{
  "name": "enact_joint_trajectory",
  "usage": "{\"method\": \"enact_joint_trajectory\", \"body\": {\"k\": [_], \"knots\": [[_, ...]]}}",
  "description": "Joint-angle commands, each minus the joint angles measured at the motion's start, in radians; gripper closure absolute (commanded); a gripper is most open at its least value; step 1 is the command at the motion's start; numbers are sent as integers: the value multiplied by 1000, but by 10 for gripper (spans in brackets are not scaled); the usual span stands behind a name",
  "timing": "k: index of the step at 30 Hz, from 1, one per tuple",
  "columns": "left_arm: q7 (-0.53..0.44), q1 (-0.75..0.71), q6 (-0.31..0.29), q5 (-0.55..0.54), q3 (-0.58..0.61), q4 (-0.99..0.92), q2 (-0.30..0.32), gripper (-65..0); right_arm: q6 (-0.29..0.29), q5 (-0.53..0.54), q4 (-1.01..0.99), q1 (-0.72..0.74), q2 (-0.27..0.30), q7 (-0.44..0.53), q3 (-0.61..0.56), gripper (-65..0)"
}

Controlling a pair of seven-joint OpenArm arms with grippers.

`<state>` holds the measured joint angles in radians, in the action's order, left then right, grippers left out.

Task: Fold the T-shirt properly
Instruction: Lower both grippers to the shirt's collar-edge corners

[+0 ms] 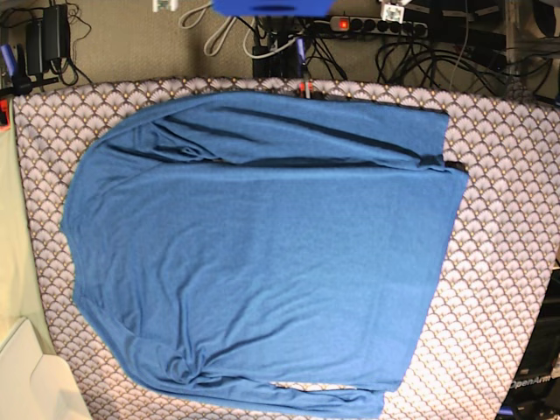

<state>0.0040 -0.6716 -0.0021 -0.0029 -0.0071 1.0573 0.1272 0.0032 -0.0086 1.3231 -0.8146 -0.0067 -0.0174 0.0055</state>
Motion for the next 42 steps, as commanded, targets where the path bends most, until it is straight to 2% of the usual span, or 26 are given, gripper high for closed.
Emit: {"method": "enact_joint_trajectory", "body": {"k": [1, 4, 7, 9, 11, 14, 16, 19, 27, 32, 42], "knots": [[-3, -53, 0, 1, 0, 59, 13, -4, 2, 3, 74, -47, 15, 15, 3, 0], [-2, -152, 0, 1, 0, 243, 32, -5, 2, 3, 250, -140, 23, 15, 4, 0], [1, -239, 3, 1, -3, 430, 58, -5, 2, 3, 402, -213, 55, 15, 4, -2], [1, -294, 0, -13, -31, 541, 65, -16, 2, 3, 500, -256, 58, 15, 4, -27], [4, -336, -2, -67, -69, 642, 68, -71, 2, 3, 588, -289, 58, 14, 6, -74], [4, -379, -3, -156, -120, 765, 76, -220, 2, 3, 692, -325, 58, 15, 6, -174], [4, -388, -3, -188, -130, 809, 102, -296, 2, 3, 709, -325, 58, 20, 3, -220], [4, -382, -3, -233, -133, 832, 141, -364, 2, 2, 709, -315, 58, 21, 3, -268], [4, -271, -2, -328, -202, 811, 142, -367, 2, 2, 714, -243, 84, 23, 4, -273], [6, -187, -2, -328, -207, 808, 144, -367, 2, 2, 712, -179, 84, 15, 0, -273], [6, -67, -2, -331, -205, 660, 144, -367, 2, 2, 708, -119, 86, 14, -3, -273]]}}
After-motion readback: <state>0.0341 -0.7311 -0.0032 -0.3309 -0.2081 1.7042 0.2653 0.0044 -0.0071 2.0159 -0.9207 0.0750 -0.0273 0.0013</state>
